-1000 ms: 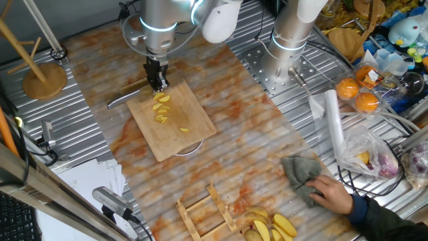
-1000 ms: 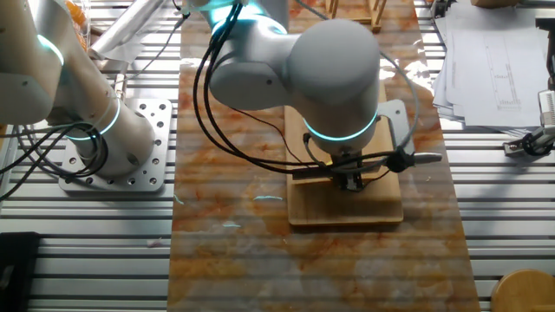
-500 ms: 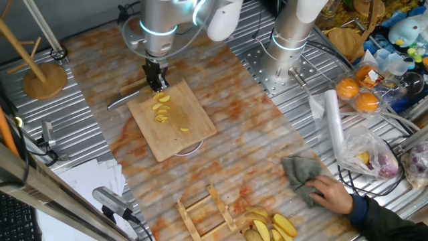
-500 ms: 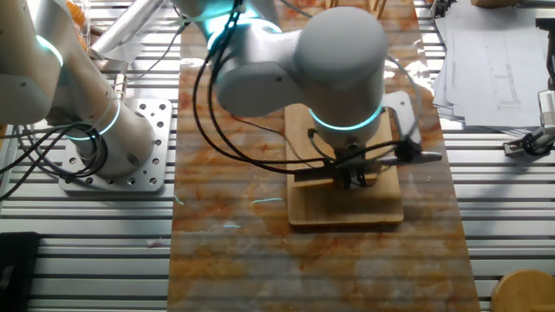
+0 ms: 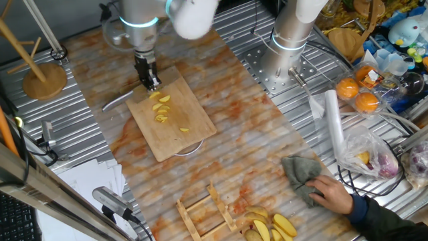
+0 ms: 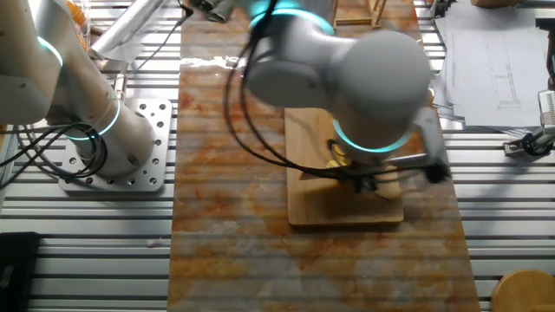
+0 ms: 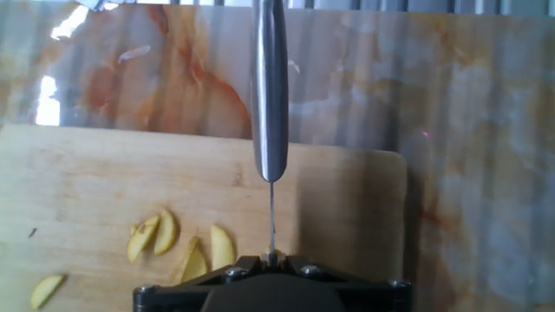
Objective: Chop the potatoes
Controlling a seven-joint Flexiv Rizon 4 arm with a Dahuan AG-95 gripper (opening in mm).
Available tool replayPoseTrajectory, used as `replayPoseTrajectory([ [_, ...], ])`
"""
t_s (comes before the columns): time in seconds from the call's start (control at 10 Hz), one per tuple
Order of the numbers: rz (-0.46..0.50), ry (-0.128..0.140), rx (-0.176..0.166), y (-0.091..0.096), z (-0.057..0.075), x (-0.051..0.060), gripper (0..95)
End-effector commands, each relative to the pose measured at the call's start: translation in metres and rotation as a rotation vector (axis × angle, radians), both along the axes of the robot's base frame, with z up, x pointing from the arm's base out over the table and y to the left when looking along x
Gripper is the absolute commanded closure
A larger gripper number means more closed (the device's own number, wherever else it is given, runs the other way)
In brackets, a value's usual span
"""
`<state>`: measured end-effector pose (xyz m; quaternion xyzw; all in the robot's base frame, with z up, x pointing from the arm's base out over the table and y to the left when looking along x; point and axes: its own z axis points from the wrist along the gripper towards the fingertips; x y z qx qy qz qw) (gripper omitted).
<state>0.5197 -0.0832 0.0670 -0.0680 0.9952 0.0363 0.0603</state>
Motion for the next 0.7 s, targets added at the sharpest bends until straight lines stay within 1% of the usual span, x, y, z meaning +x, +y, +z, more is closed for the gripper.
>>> replayPoseTrajectory([
  [0.1, -0.006, -0.029, -0.036, 0.001, -0.004, 0.002, 95.0],
  [0.2, -0.008, -0.043, -0.043, 0.004, -0.007, 0.006, 95.0],
  [0.3, 0.0, -0.049, -0.056, 0.007, -0.009, 0.013, 95.0],
  [0.4, 0.001, -0.051, -0.062, 0.009, -0.009, 0.016, 95.0],
  [0.5, -0.005, -0.051, -0.07, 0.013, -0.013, 0.024, 95.0],
  [0.6, 0.003, -0.056, -0.078, 0.013, -0.021, 0.026, 95.0],
  [0.7, 0.004, -0.064, -0.079, 0.013, -0.025, 0.026, 95.0],
])
